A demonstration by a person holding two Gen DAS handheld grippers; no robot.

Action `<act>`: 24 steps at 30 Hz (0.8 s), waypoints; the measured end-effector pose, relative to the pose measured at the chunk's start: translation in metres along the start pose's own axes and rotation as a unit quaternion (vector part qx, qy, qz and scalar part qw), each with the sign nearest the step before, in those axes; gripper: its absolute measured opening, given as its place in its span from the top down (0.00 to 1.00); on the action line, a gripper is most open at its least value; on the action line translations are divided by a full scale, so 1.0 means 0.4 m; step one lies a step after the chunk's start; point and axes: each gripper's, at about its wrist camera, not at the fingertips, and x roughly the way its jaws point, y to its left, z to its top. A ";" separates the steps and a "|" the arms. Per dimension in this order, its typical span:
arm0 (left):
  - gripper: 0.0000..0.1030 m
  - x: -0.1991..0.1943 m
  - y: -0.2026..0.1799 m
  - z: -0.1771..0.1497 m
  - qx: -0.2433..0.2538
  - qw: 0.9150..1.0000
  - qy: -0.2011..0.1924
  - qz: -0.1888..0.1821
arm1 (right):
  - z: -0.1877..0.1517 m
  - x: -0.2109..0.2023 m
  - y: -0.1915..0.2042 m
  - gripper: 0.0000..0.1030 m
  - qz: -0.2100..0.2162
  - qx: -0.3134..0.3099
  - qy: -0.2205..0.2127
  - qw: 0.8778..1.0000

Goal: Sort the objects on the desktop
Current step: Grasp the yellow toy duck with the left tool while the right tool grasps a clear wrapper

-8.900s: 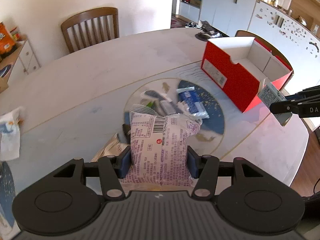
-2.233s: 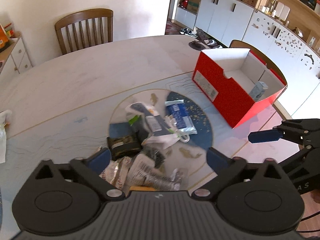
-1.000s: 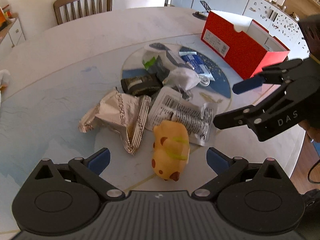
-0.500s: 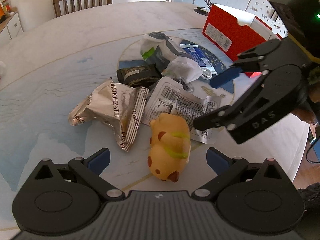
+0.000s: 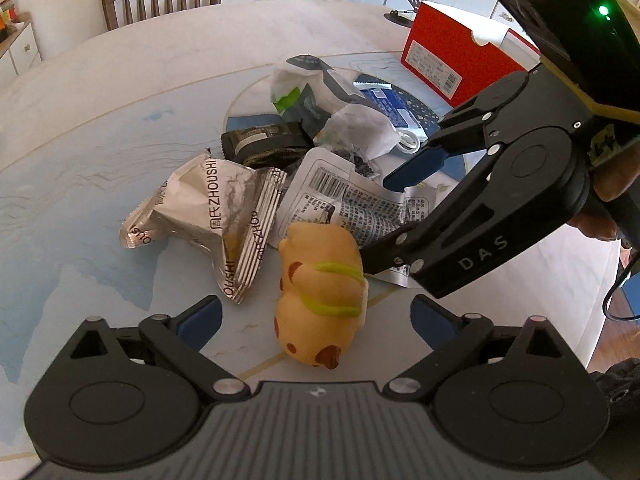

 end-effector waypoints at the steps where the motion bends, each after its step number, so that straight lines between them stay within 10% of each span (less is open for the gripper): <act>1: 0.05 0.001 -0.001 0.000 0.000 1.000 0.000 0.000 | 0.000 0.001 0.001 0.36 0.002 0.000 0.001 1.000; 24: 0.55 0.012 -0.010 -0.005 0.008 1.000 0.010 0.005 | 0.007 0.007 0.023 0.66 0.024 0.034 0.006 0.999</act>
